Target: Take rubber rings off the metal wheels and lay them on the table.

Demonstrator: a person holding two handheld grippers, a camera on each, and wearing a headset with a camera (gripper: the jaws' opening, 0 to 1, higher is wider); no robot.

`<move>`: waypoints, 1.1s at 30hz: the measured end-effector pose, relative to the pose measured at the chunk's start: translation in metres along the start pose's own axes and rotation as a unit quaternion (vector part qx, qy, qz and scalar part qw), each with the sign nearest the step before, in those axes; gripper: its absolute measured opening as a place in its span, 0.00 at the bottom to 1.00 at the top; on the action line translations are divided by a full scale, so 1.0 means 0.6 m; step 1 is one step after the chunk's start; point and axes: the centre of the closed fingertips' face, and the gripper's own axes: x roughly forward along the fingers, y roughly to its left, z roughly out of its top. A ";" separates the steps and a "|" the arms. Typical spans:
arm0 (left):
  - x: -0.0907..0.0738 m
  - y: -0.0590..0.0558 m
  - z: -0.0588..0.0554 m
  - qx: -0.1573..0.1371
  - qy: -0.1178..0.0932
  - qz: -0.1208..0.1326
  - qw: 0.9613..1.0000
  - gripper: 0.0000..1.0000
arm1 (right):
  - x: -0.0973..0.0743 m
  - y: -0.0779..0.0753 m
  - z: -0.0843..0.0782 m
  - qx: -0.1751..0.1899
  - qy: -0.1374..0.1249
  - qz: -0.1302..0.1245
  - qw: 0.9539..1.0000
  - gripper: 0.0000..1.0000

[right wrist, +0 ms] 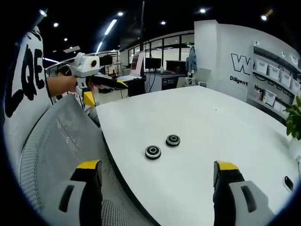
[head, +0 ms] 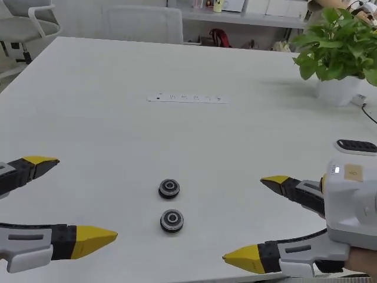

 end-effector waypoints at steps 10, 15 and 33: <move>0.000 0.002 0.003 -0.002 -0.003 -0.003 1.000 1.00 | 0.004 0.000 0.002 -0.001 -0.004 0.002 1.000 0.95; 0.002 0.001 -0.001 0.000 0.000 -0.004 1.000 1.00 | 0.003 -0.002 0.002 0.001 -0.006 0.001 1.000 0.95; 0.009 -0.001 0.003 0.012 -0.004 -0.013 1.000 1.00 | 0.009 -0.008 0.012 -0.008 -0.010 0.009 1.000 0.95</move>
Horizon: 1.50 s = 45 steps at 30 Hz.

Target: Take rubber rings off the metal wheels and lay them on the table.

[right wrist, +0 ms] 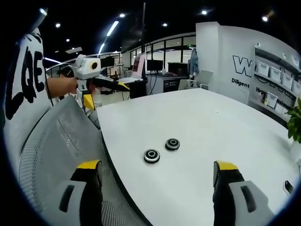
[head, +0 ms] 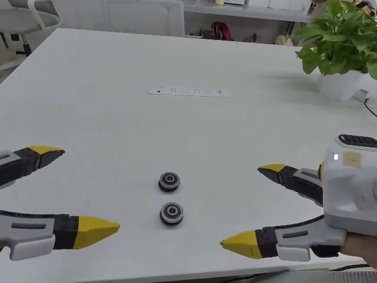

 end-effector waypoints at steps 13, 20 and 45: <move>0.016 0.005 0.024 0.024 -0.003 -0.017 1.000 1.00 | 0.025 -0.014 0.017 -0.022 -0.006 0.021 1.000 0.91; 0.031 0.016 0.026 0.041 0.005 -0.030 0.999 1.00 | 0.040 -0.026 0.023 -0.031 -0.005 0.033 0.999 0.89; 0.074 0.037 0.016 0.064 0.028 -0.064 0.996 0.95 | 0.095 -0.024 0.018 -0.076 0.015 0.091 0.993 0.76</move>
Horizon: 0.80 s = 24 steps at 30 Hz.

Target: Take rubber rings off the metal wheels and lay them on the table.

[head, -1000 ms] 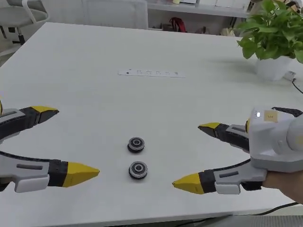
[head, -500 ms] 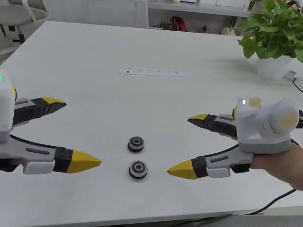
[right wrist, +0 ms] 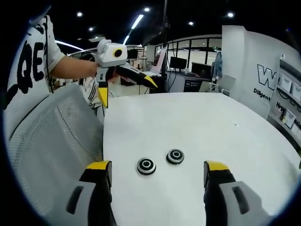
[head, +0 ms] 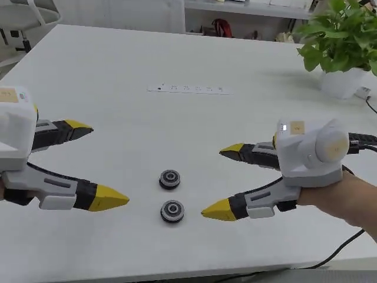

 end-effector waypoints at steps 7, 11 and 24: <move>0.018 -0.007 -0.009 0.005 0.007 -0.020 1.000 0.95 | 0.017 -0.001 -0.015 -0.012 0.009 0.020 1.000 0.71; 0.027 -0.002 -0.012 -0.008 0.003 -0.025 1.000 0.94 | 0.025 0.000 -0.017 -0.017 0.010 0.028 0.999 0.67; 0.042 -0.006 -0.029 0.014 0.017 -0.036 0.999 0.89 | 0.044 0.002 -0.020 -0.019 0.010 0.052 0.998 0.56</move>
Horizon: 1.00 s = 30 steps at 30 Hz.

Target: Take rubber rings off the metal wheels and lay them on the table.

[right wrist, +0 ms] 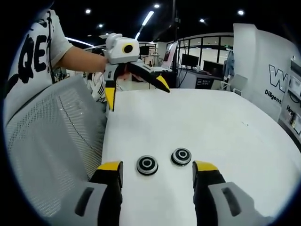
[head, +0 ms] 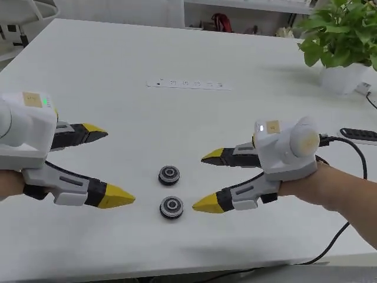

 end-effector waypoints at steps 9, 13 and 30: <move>0.015 -0.003 -0.010 0.003 0.007 -0.012 1.000 0.84 | 0.010 -0.005 -0.014 0.012 0.009 0.001 1.000 0.54; 0.021 -0.001 -0.011 -0.008 0.005 -0.014 1.000 0.85 | 0.014 -0.006 -0.016 0.019 0.003 0.005 1.000 0.53; 0.060 -0.026 -0.029 0.000 0.019 -0.055 0.998 0.75 | 0.047 0.016 -0.042 0.013 0.023 0.047 0.999 0.41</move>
